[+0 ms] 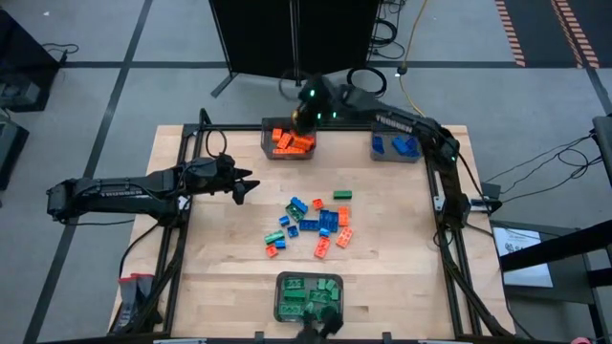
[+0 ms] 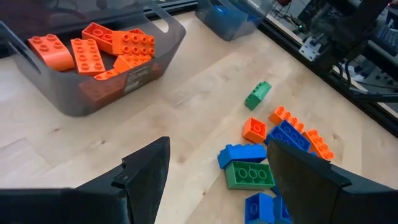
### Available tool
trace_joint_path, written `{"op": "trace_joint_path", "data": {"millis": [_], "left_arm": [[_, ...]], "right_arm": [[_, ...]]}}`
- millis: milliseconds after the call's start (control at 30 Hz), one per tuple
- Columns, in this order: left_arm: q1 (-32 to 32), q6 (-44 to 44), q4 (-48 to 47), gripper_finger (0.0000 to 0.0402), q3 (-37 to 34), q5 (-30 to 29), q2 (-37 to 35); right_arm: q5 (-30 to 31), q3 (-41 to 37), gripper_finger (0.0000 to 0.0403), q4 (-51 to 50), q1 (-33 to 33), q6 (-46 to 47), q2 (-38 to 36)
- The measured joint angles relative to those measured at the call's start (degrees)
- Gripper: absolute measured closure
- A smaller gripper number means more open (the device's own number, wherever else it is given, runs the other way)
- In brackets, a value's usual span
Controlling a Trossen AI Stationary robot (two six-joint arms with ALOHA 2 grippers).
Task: Sort blocks
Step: Put the orange game piece into the top left black bin
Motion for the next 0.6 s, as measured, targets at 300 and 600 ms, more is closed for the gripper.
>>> {"op": "trace_joint_path", "data": {"millis": [300,600], "left_arm": [[0.02,0.00,0.00,0.0132,0.00,-1.97,0.00],[0.02,-0.08,0.01,0.0132,-0.01,-1.97,0.00]], "right_arm": [[-5.09,4.15,0.0285,-2.80,-4.60,2.64,7.43],[-4.76,4.10,0.0285,-7.36,-4.07,2.75,9.83]]}}
